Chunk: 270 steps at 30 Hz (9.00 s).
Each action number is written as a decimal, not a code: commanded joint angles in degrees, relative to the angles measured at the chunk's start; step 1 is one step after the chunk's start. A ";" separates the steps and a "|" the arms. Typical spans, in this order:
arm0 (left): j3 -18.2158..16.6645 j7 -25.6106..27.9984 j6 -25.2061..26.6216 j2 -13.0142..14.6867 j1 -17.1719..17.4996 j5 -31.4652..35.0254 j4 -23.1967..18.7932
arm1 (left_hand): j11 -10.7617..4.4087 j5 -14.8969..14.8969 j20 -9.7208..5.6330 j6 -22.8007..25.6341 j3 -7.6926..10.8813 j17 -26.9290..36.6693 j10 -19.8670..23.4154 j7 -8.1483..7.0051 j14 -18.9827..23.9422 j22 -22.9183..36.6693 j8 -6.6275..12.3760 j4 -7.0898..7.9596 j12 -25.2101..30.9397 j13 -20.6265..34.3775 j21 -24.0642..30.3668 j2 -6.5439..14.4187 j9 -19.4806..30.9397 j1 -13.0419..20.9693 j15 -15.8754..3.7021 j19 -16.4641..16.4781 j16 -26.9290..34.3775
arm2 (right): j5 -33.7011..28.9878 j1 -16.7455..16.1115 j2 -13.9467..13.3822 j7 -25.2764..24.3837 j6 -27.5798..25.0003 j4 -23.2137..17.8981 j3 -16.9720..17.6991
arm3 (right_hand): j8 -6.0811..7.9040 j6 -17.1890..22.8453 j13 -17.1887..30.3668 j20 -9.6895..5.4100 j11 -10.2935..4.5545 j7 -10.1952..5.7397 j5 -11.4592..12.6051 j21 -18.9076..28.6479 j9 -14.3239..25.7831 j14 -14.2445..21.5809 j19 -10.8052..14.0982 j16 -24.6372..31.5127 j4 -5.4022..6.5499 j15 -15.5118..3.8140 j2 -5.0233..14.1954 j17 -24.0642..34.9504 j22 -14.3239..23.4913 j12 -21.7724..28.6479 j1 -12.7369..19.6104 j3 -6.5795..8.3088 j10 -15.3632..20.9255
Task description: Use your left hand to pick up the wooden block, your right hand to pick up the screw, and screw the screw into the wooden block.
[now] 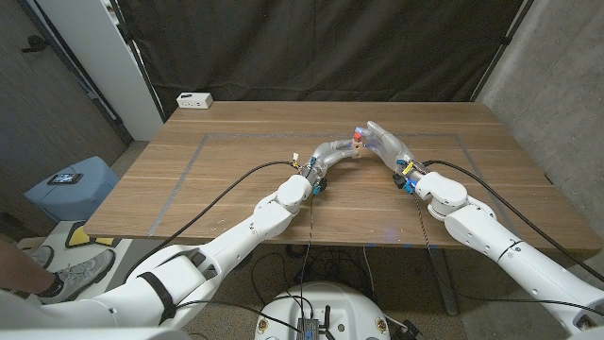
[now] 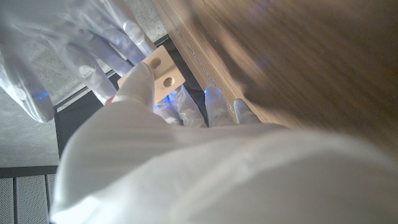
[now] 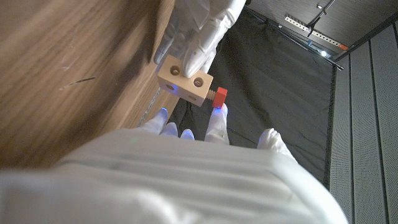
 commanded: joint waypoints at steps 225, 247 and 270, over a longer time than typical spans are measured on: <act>0.00 2.80 5.86 4.65 6.30 1.76 -14.20 | -0.11 0.19 0.45 0.62 0.49 0.14 -0.25 0.09 0.04 0.26 0.42 0.02 0.57 0.12 0.20 0.15 0.16 -0.73 -4.56 0.06 0.36 | 0.60 -7.84 -6.10 0.69 2.45 -5.87 3.59 | 1.87 -1.30 0.26 1.59 -0.27 -0.38 0.88 0.57 0.12 -4.82 -1.46 0.34 0.30 0.28 -0.92 0.10 0.21 0.89 -4.05 1.06 -2.11; -0.03 2.89 6.21 4.74 6.57 1.62 -14.67 | -0.10 0.20 0.38 0.66 0.55 0.12 -0.28 0.13 0.09 0.26 0.44 -0.05 0.55 0.12 0.21 0.15 0.16 -0.65 -4.63 0.06 0.36 | 0.55 -9.84 -6.80 -0.55 2.54 -7.57 4.49 | 1.81 0.34 0.21 1.36 -0.77 -0.18 0.95 0.73 0.12 -4.11 -0.67 0.48 -0.01 -0.35 -0.78 -0.06 0.20 1.07 -3.67 1.45 -1.01; -0.07 2.47 6.16 4.80 6.56 1.27 -14.53 | -0.10 0.19 0.38 0.66 0.56 0.13 -0.28 0.17 0.10 0.26 0.43 0.04 0.56 0.12 0.21 0.20 0.16 -0.79 -4.51 0.05 0.37 | 0.29 -11.13 -8.35 -0.43 1.77 -9.77 4.96 | 1.69 1.37 0.19 1.22 -1.09 -0.13 0.94 0.71 0.13 -3.88 -0.30 0.47 -0.17 -0.38 -0.79 -0.10 0.18 1.03 -3.57 1.65 -0.51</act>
